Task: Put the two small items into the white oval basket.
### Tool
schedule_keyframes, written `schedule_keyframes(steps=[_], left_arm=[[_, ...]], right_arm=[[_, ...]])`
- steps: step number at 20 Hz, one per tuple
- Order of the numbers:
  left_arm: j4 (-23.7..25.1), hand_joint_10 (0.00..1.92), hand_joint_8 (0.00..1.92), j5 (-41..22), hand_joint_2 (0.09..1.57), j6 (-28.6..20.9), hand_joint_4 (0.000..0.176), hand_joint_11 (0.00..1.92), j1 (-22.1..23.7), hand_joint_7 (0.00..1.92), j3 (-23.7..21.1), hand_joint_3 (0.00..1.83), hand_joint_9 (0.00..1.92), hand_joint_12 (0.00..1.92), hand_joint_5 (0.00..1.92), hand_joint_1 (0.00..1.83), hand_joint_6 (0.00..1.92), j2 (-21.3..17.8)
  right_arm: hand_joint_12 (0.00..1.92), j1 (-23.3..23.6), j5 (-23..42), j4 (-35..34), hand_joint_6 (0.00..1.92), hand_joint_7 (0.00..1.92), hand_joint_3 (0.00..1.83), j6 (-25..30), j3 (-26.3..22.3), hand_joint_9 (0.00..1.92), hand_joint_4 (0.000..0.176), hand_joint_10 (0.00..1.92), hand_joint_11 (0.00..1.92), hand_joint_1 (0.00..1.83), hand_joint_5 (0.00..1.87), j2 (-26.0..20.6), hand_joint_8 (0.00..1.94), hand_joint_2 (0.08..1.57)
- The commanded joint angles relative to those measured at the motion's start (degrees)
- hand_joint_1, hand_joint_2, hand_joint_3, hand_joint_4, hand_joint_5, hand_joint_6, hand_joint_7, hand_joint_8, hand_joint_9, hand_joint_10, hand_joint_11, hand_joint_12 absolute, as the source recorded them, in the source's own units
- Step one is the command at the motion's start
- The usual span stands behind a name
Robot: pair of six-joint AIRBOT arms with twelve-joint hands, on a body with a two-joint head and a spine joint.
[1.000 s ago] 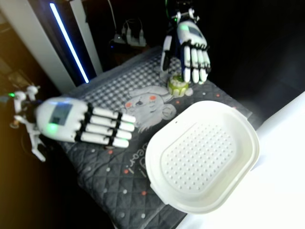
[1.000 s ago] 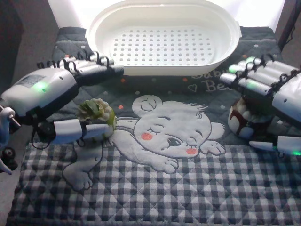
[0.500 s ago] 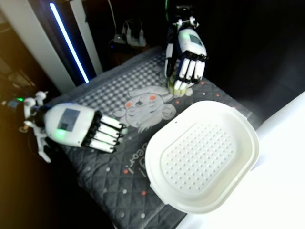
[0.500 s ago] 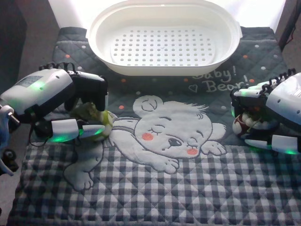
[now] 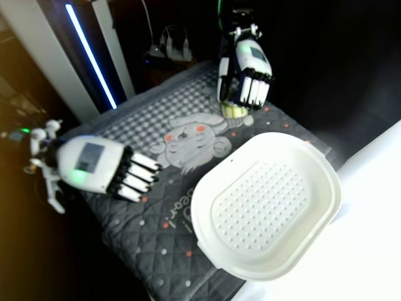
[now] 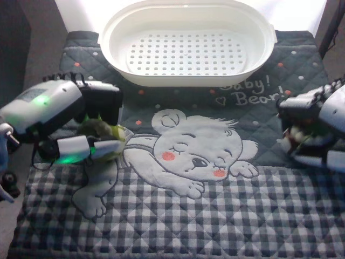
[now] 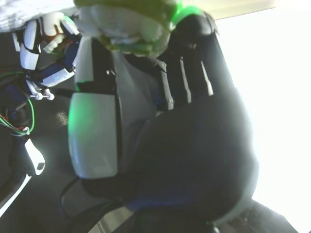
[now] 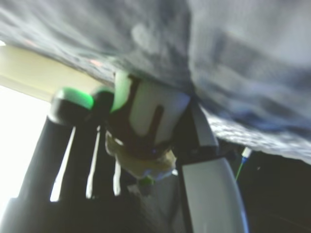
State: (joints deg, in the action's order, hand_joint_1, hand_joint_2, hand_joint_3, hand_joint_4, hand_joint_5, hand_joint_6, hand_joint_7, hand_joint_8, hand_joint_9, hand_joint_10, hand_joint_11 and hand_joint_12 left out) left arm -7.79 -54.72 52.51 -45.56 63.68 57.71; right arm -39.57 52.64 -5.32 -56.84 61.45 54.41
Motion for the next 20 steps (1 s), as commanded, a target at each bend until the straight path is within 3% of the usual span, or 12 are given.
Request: schedule_keyframes(steps=[1,3,4,5,7,10,12,14,16,18,19,20], left_arm=[[0.49,1.86,1.57,-8.03,1.31,0.03,0.025,0.58,1.15,0.62,0.18,0.0,0.5,1.92,0.64,1.11,1.52,-0.62],[1.04,1.79,1.61,-7.66,1.31,0.04,0.019,0.61,1.74,0.59,0.32,0.0,0.5,1.92,0.64,1.1,1.49,-0.63],[1.03,1.63,1.24,-7.06,1.29,0.03,0.0,0.43,1.8,0.36,0.54,0.0,0.37,1.92,0.65,1.07,1.47,-0.49],[0.95,1.39,0.91,-6.63,1.2,0.03,0.0,0.26,1.79,0.31,0.61,0.0,0.27,1.85,0.42,1.1,0.98,-0.4],[0.41,0.43,0.17,-5.83,1.06,0.01,0.016,0.01,1.15,0.21,0.61,0.0,0.06,1.37,0.31,0.97,0.29,0.16],[0.1,0.01,0.0,-5.18,0.97,-0.02,0.032,0.0,-0.01,0.02,0.23,0.0,0.0,0.85,0.17,0.94,0.01,0.38],[-0.15,0.0,0.0,-5.25,0.95,-0.02,0.073,0.0,-0.68,0.0,-0.07,0.0,0.0,1.01,0.08,0.96,0.0,0.33],[-0.51,0.0,0.0,-5.53,0.95,-0.02,0.08,0.0,-1.29,0.0,-0.41,0.0,0.0,1.27,0.07,0.99,0.0,0.25],[-0.97,0.04,0.01,-5.97,0.99,-0.01,0.072,0.0,-2.17,0.04,-0.87,0.01,0.08,1.46,0.17,1.06,0.02,0.09],[-1.77,0.14,0.03,-4.5,1.07,0.04,0.023,0.0,-3.09,0.25,-0.65,0.01,0.24,1.51,0.38,1.23,0.05,0.33],[-2.34,0.9,0.21,-3.36,1.1,0.07,0.0,0.18,-3.28,0.47,-0.13,0.0,0.3,1.72,0.59,1.38,0.16,0.88],[-2.76,1.34,0.63,-2.14,1.13,0.07,0.0,0.25,-3.32,0.43,0.56,0.0,0.29,1.83,0.56,1.44,0.61,1.61]], right_arm=[[1.88,0.43,10.03,-0.26,1.58,0.67,0.0,0.44,-0.06,0.71,0.0,1.59,0.71,1.31,0.59,-1.19,1.44,1.27],[1.87,0.43,11.02,-0.28,1.55,0.73,0.0,0.61,-0.14,0.78,0.0,1.53,0.8,1.32,0.6,-1.51,1.33,1.25],[1.85,0.43,11.05,-0.28,1.56,0.75,0.0,0.61,-0.14,0.8,0.0,1.52,0.85,1.33,0.58,-1.51,1.3,1.25],[1.85,0.43,11.04,-0.28,1.56,0.76,0.0,0.61,-0.15,0.79,0.0,1.52,0.84,1.33,0.58,-1.49,1.29,1.25],[1.86,0.42,10.93,-0.38,1.55,0.76,0.0,0.61,-0.2,0.79,0.0,1.53,0.83,1.33,0.58,-1.36,1.29,1.25],[1.88,0.42,10.72,-0.38,1.51,0.76,0.0,0.62,-0.2,0.8,0.0,1.54,0.86,1.33,0.59,-1.23,1.31,1.24],[1.89,0.41,10.69,-0.41,1.51,0.76,0.0,0.62,-0.2,0.79,0.0,1.55,0.83,1.33,0.59,-1.18,1.32,1.25],[1.91,0.41,10.69,-0.41,1.52,0.76,0.0,0.62,-0.18,0.77,0.0,1.57,0.79,1.33,0.58,-1.06,1.32,1.25],[1.91,0.41,10.69,-0.41,1.53,0.75,0.0,0.62,-0.19,0.76,0.0,1.57,0.79,1.32,0.58,-1.04,1.34,1.25],[1.91,0.41,10.69,-0.4,1.52,0.73,0.0,0.62,-0.19,0.76,0.0,1.58,0.79,1.32,0.57,-0.96,1.38,1.26],[1.92,0.41,10.69,-0.4,1.53,0.74,0.0,0.62,-0.19,0.75,0.0,1.59,0.78,1.32,0.57,-0.9,1.37,1.26],[1.92,0.41,10.68,-0.39,1.51,0.75,0.0,0.62,-0.19,0.75,0.0,1.58,0.79,1.32,0.58,-0.8,1.36,1.25]])
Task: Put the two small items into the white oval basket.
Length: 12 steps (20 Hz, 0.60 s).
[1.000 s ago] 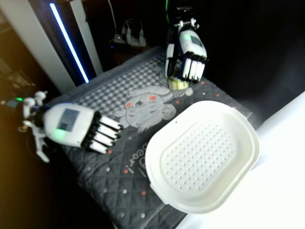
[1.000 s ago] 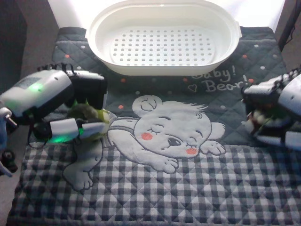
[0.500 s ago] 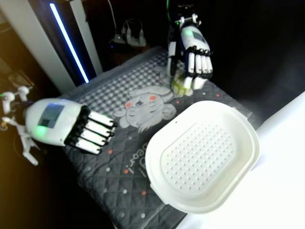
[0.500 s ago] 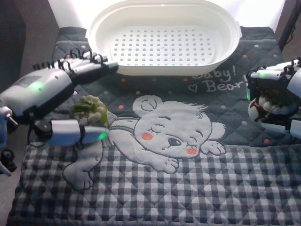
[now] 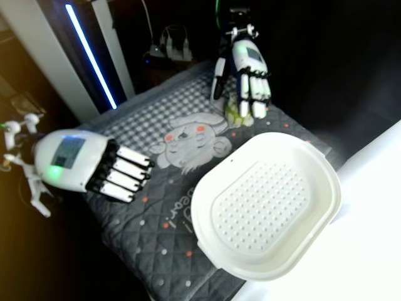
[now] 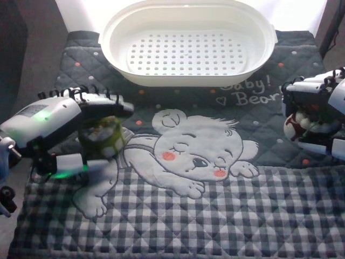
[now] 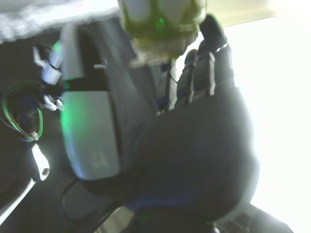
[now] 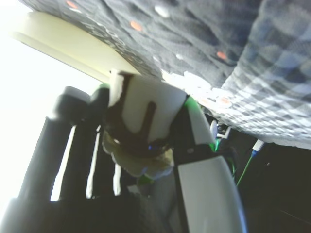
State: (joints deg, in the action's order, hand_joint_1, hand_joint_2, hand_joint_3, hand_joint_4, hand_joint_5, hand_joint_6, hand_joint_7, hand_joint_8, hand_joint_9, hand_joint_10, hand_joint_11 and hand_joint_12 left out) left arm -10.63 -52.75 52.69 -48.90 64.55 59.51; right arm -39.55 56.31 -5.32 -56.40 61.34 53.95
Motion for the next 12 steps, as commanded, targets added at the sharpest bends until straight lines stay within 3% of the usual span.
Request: schedule_keyframes(steps=[1,2,3,4,5,6,7,8,10,11,12], left_arm=[[-0.4,1.66,1.41,-3.24,1.29,-0.12,0.0,0.56,0.04,0.47,0.32,0.0,0.56,1.9,0.61,1.32,1.34,0.56],[-0.44,1.78,1.6,-2.68,1.34,-0.13,0.0,0.65,0.09,0.46,0.79,0.0,0.57,1.92,0.58,1.29,1.6,1.12],[-0.42,1.76,1.6,-2.77,1.27,-0.13,0.0,0.62,0.34,0.47,0.99,0.02,0.53,1.91,0.5,1.56,1.64,1.37],[-0.28,1.76,1.6,-2.97,1.26,-0.13,0.0,0.6,0.89,0.47,1.08,0.02,0.52,1.92,0.46,1.61,1.69,1.41],[0.29,1.88,1.69,-2.99,1.35,-0.12,0.0,0.62,1.78,0.43,1.32,0.03,0.48,1.92,0.54,1.33,1.71,1.41],[0.77,1.89,1.7,-3.01,1.36,-0.12,0.0,0.59,2.67,0.44,1.59,0.02,0.49,1.92,0.56,1.27,1.68,1.41],[1.19,1.89,1.68,-3.42,1.35,-0.12,0.0,0.57,3.37,0.48,1.7,0.01,0.53,1.92,0.6,1.28,1.53,1.39],[1.95,1.85,1.65,-4.19,1.35,-0.12,0.0,0.51,4.54,0.48,1.71,0.0,0.53,1.92,0.6,1.27,1.56,1.21],[4.07,1.8,1.6,-4.95,1.34,-0.15,0.0,0.55,6.99,0.51,1.71,0.0,0.58,1.92,0.56,1.27,1.63,0.86],[5.44,1.81,1.61,-5.58,1.34,-0.15,0.0,0.58,8.87,0.52,1.5,0.0,0.59,1.92,0.54,1.27,1.62,0.23],[6.48,1.8,1.59,-6.31,1.34,-0.15,0.0,0.64,10.85,0.52,1.23,0.0,0.6,1.92,0.53,1.27,1.65,-0.52]], right_arm=[[1.9,0.39,6.97,-0.36,1.54,0.74,0.0,0.18,-0.08,0.75,0.0,1.57,0.76,1.32,0.59,-0.23,1.35,1.25],[1.87,0.39,6.86,-0.29,1.56,0.71,0.0,0.18,-0.06,0.75,0.0,1.56,0.74,1.31,0.59,-0.07,1.37,1.26],[1.89,0.39,6.86,-0.16,1.51,0.7,0.0,0.18,-0.05,0.76,0.0,1.58,0.78,1.31,0.58,0.02,1.41,1.26],[1.9,0.4,6.88,-0.16,1.52,0.69,0.0,0.18,-0.01,0.75,0.0,1.59,0.77,1.31,0.58,0.11,1.43,1.27],[1.92,0.41,6.89,-0.14,1.51,0.69,0.0,0.18,0.09,0.75,0.0,1.59,0.74,1.31,0.59,0.19,1.42,1.26],[1.92,0.41,6.91,-0.14,1.51,0.7,0.0,0.18,0.14,0.73,0.0,1.61,0.72,1.31,0.59,0.2,1.42,1.27],[1.92,0.41,6.92,-0.12,1.49,0.71,0.0,0.18,0.18,0.75,0.0,1.6,0.78,1.31,0.59,0.17,1.41,1.26],[1.92,0.42,6.94,-0.01,1.52,0.78,0.0,0.18,0.19,0.83,0.0,1.65,0.84,1.18,0.6,0.09,1.41,1.27],[1.92,1.94,6.9,0.39,1.51,0.79,0.0,0.21,0.14,0.87,0.0,1.69,0.92,1.15,0.6,-0.18,1.44,1.27],[1.92,3.55,6.26,1.55,1.51,0.68,0.01,0.19,0.17,0.75,0.0,1.63,0.8,1.27,0.61,-0.24,1.46,1.27],[1.87,5.84,5.51,3.07,1.53,0.67,0.0,0.19,0.18,0.75,0.0,1.57,0.78,1.3,0.61,-0.23,1.43,1.27]])
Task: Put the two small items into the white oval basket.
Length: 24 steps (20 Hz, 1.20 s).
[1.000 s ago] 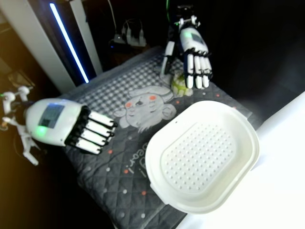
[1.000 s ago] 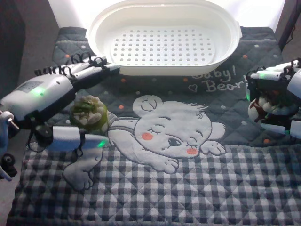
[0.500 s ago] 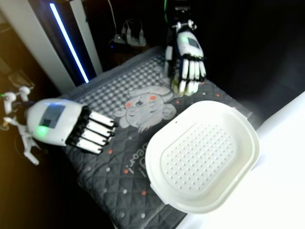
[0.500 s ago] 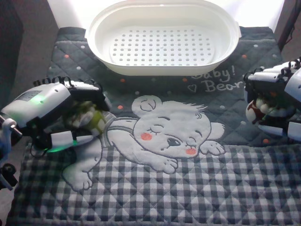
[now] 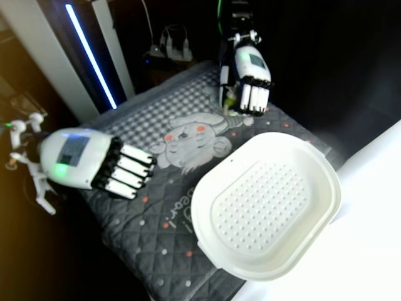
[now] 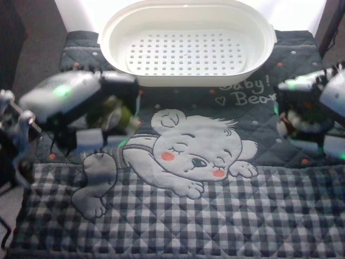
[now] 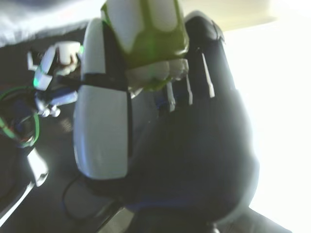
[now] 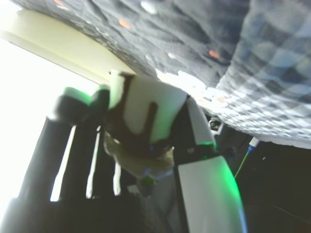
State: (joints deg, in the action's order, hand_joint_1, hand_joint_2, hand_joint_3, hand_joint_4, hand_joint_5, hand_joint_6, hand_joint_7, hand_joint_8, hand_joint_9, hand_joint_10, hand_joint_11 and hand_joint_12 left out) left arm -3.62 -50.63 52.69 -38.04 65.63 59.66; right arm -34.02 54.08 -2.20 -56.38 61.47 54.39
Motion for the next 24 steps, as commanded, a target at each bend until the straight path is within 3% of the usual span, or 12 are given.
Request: schedule_keyframes(steps=[1,4,5,7,12,15,18,19,20,21,23,24], left_arm=[[0.06,1.85,1.67,-9.0,1.37,-0.14,0.0,0.61,1.75,0.47,0.31,0.01,0.54,1.92,0.5,1.26,1.72,-0.94],[1.41,1.92,1.76,-7.42,1.33,-0.11,0.0,1.08,7.57,0.68,2.51,0.0,0.91,1.92,0.58,1.17,1.44,-0.17],[2.41,1.79,1.63,-6.03,1.32,-0.09,0.0,0.84,10.18,0.59,3.65,0.01,0.66,1.92,0.52,1.29,1.54,0.53],[3.55,1.73,1.59,-2.04,1.32,-0.09,0.0,0.74,15.05,0.53,6.16,0.01,0.62,1.92,0.57,1.28,1.63,2.2],[4.39,1.75,1.63,3.0,1.33,0.15,0.0,0.58,22.35,0.57,11.45,0.0,0.64,1.92,0.5,1.28,1.58,6.67],[1.82,1.86,1.74,5.73,1.36,0.32,0.0,0.46,23.2,0.46,15.69,0.01,0.52,1.92,0.47,1.29,1.66,10.6],[-0.68,1.79,1.71,12.17,1.37,0.31,0.0,0.46,23.92,0.5,22.55,0.0,0.42,1.92,0.56,1.11,1.63,16.05],[-1.28,1.49,1.17,14.23,1.26,0.3,0.0,0.19,24.11,0.18,24.43,0.0,0.16,1.86,0.21,1.18,1.26,17.44],[-1.68,0.81,0.4,15.88,1.22,0.3,0.027,0.04,24.15,0.04,25.98,0.0,0.03,1.65,0.04,1.03,0.54,18.61],[-2.51,0.03,0.02,17.77,1.17,0.83,0.122,0.0,24.14,0.0,27.01,0.01,0.0,0.21,0.0,0.79,0.03,19.56],[-3.27,0.0,0.0,18.72,1.09,2.17,0.13,0.0,24.14,0.0,27.02,0.0,0.0,0.01,0.0,0.72,0.0,19.67],[-4.44,0.0,0.0,19.64,1.07,3.89,0.13,0.0,24.14,0.0,27.02,0.0,0.0,0.0,0.0,0.71,0.0,19.76]], right_arm=[[1.91,2.3,6.81,1.13,1.3,0.7,0.01,0.06,0.11,0.99,0.0,1.85,1.1,1.21,0.64,-0.67,1.69,1.28],[1.86,6.36,3.89,1.49,1.43,0.71,0.0,-1.45,1.72,0.76,0.0,1.59,0.74,1.29,0.66,0.5,1.41,1.25],[1.82,8.13,2.36,1.57,1.44,0.75,0.0,-1.48,3.21,0.81,0.0,1.49,0.81,1.33,0.64,1.74,1.36,1.23],[1.92,11.65,-0.85,1.56,1.37,0.74,0.0,-1.53,5.91,0.79,0.0,1.83,0.89,1.17,0.72,3.96,1.52,1.25],[1.92,20.82,-7.89,1.65,1.42,0.78,0.0,-7.33,9.97,0.99,0.0,1.92,1.15,1.1,0.71,7.69,1.93,1.26],[1.8,23.34,-12.53,1.25,1.03,0.73,0.0,-9.09,14.0,0.75,0.0,1.58,0.77,1.24,0.82,11.77,1.6,1.23],[1.8,23.9,-16.76,-2.95,1.41,0.72,0.0,-9.11,20.46,0.72,0.0,1.63,0.78,1.14,0.63,16.91,1.55,1.29],[1.75,24.26,-18.37,-4.17,0.96,0.38,0.0,-9.11,22.39,0.32,0.0,1.21,0.17,1.1,0.34,18.35,1.02,1.21],[0.97,24.45,-19.96,-4.98,0.36,0.2,0.0,-9.11,24.05,0.06,0.0,0.57,0.03,0.84,0.17,19.64,0.3,1.16],[0.04,24.53,-20.97,-6.01,0.01,0.01,0.0,-9.12,25.15,0.0,0.039,0.02,0.0,0.53,0.01,20.61,0.01,1.12],[0.0,24.53,-21.08,-6.39,0.0,0.0,0.0,-9.12,25.14,0.0,0.1,0.0,0.0,0.39,0.0,20.64,0.0,1.08],[0.0,24.53,-21.23,-6.49,0.0,0.0,0.0,-9.12,25.16,0.0,0.098,0.0,0.0,0.38,0.0,20.64,0.0,1.09]])
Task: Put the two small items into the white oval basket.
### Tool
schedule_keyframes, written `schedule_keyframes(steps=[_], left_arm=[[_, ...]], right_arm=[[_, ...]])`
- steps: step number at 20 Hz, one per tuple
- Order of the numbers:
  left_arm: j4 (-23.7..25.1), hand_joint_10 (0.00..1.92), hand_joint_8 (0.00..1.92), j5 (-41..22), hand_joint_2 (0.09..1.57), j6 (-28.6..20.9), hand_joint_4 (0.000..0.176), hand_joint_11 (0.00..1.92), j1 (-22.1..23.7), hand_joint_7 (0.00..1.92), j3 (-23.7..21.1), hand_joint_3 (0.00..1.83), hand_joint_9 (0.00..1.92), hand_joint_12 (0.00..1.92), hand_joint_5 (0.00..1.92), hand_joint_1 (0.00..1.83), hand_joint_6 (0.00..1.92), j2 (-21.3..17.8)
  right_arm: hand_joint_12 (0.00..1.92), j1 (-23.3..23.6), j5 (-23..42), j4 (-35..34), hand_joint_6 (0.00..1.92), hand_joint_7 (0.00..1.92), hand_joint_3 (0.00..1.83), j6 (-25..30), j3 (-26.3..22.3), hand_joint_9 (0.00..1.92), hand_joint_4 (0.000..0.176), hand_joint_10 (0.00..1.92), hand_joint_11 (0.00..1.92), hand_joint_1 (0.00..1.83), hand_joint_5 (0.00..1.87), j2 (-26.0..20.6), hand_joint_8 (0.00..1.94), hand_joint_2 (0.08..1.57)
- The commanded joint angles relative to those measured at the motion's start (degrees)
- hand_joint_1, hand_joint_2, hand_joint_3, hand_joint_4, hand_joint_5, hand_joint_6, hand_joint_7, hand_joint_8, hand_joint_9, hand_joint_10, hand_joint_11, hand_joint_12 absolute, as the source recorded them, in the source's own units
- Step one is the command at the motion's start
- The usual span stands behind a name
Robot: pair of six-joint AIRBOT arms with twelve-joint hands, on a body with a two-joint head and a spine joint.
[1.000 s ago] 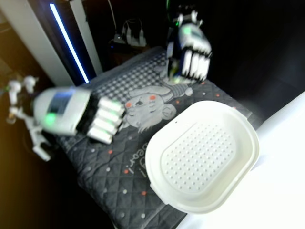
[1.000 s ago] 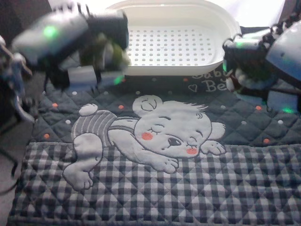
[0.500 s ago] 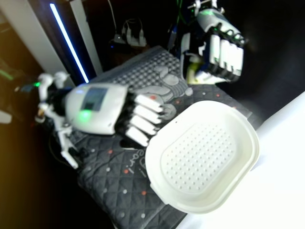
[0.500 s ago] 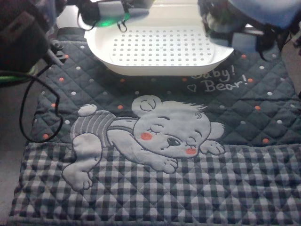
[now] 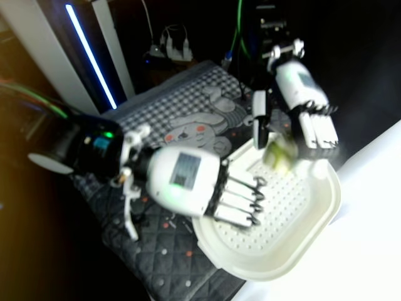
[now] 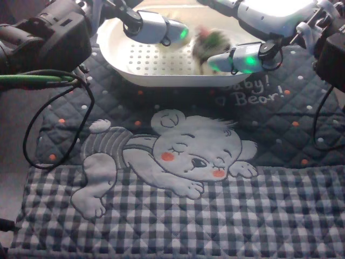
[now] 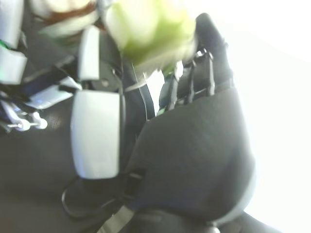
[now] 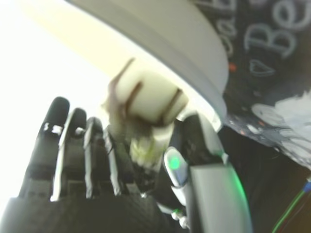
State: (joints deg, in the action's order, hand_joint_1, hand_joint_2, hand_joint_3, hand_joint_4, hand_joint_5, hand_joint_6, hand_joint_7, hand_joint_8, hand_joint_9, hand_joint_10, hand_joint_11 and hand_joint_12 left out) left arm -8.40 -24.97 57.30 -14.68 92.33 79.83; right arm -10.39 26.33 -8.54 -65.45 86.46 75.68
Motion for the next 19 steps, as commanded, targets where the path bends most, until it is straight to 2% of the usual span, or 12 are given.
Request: schedule_keyframes(steps=[1,2,3,4,6,8,9,10,12,14,16,19], left_arm=[[-0.81,0.0,0.0,-4.6,1.04,0.96,0.136,0.0,0.77,0.0,0.66,0.0,0.0,0.0,0.0,0.66,0.0,-0.18],[-1.51,0.0,0.0,-3.7,1.03,1.07,0.16,0.0,0.58,0.0,1.15,0.0,0.0,0.0,0.0,0.62,0.0,0.0],[-1.63,0.0,0.0,-2.87,1.01,1.07,0.173,0.0,0.56,0.0,1.53,0.0,0.0,0.0,0.0,0.58,0.0,0.12],[-1.69,0.0,0.0,-2.48,1.0,1.07,0.174,0.0,0.51,0.0,1.64,0.0,0.0,0.0,0.0,0.56,0.0,0.12],[-2.18,0.0,0.0,-2.58,0.98,1.06,0.176,0.0,0.04,0.0,1.34,0.0,0.0,0.0,0.0,0.55,0.0,-0.34],[-2.17,0.0,0.0,-4.0,0.96,1.08,0.176,0.0,-0.05,0.0,-0.28,0.0,0.0,0.0,0.0,0.56,0.0,-1.93],[-2.16,0.0,0.0,-5.64,0.97,1.2,0.176,0.0,-0.22,0.0,-2.12,0.0,0.0,0.0,0.0,0.59,0.0,-3.8],[-2.16,0.0,0.0,-7.65,0.99,1.2,0.176,0.0,-0.6,0.0,-4.22,0.0,0.0,0.0,0.0,0.58,0.0,-6.2],[-1.98,0.0,0.0,-12.09,0.99,1.21,0.154,0.0,-1.45,0.0,-8.65,0.0,0.0,0.0,0.0,0.54,0.0,-10.5],[-1.34,0.0,0.0,-17.31,0.98,1.1,0.175,0.0,-2.84,0.0,-13.42,0.0,0.0,0.0,0.0,0.54,0.0,-15.35],[0.72,0.0,0.0,-24.35,1.02,-0.65,0.176,0.0,-4.62,0.0,-18.35,0.01,0.0,0.0,0.0,0.58,0.0,-20.47],[3.03,0.0,0.0,-33.56,0.97,-1.33,0.176,0.0,-7.62,0.0,-25.0,0.0,0.0,0.0,0.0,0.58,0.0,-27.59]], right_arm=[[0.0,0.89,6.23,-0.15,0.0,0.0,0.0,-0.05,0.34,0.0,0.125,0.0,0.0,0.34,0.0,-0.46,0.0,1.07],[0.0,0.89,6.06,-0.15,0.0,0.0,0.0,-0.05,0.4,0.0,0.151,0.0,0.0,0.32,0.0,-0.28,0.0,1.06],[0.0,0.89,5.98,-0.15,0.0,0.0,0.0,-0.05,0.35,0.0,0.149,0.0,0.0,0.32,0.0,-0.26,0.0,1.06],[0.0,0.89,5.86,-0.13,0.0,0.0,0.0,-0.05,0.27,0.0,0.157,0.0,0.0,0.31,0.0,-0.26,0.0,1.05],[0.0,0.88,5.72,-0.1,0.0,0.0,0.0,-0.05,-0.28,0.0,0.144,0.0,0.0,0.26,0.0,-0.3,0.0,1.04],[0.0,0.88,5.75,0.11,0.0,0.0,0.0,-0.05,-1.71,0.0,0.162,0.0,0.0,0.27,0.0,-0.9,0.0,1.06],[0.0,0.88,6.13,0.92,0.0,0.0,0.01,-0.04,-3.57,0.0,0.141,0.0,0.0,0.23,0.0,-2.73,0.0,1.1],[0.0,0.88,7.07,1.45,0.0,0.0,0.02,-0.04,-6.03,0.0,0.158,0.0,0.0,0.21,0.0,-4.98,0.0,1.11],[0.03,0.88,9.17,3.18,0.0,0.0,0.01,-0.03,-10.78,0.0,0.174,0.0,0.05,0.24,0.0,-9.6,0.0,1.11],[0.01,0.88,11.95,5.07,0.0,0.0,0.0,0.0,-15.98,0.0,0.176,0.0,0.0,0.21,0.0,-15.0,0.0,1.1],[0.0,0.87,15.52,7.02,0.0,0.0,0.01,0.02,-21.68,0.0,0.151,0.0,0.0,0.45,0.0,-21.73,0.0,1.14],[0.0,0.84,19.8,8.25,0.0,0.0,0.0,0.02,-27.77,0.0,0.175,0.0,0.0,0.32,0.0,-28.67,0.0,1.08]])
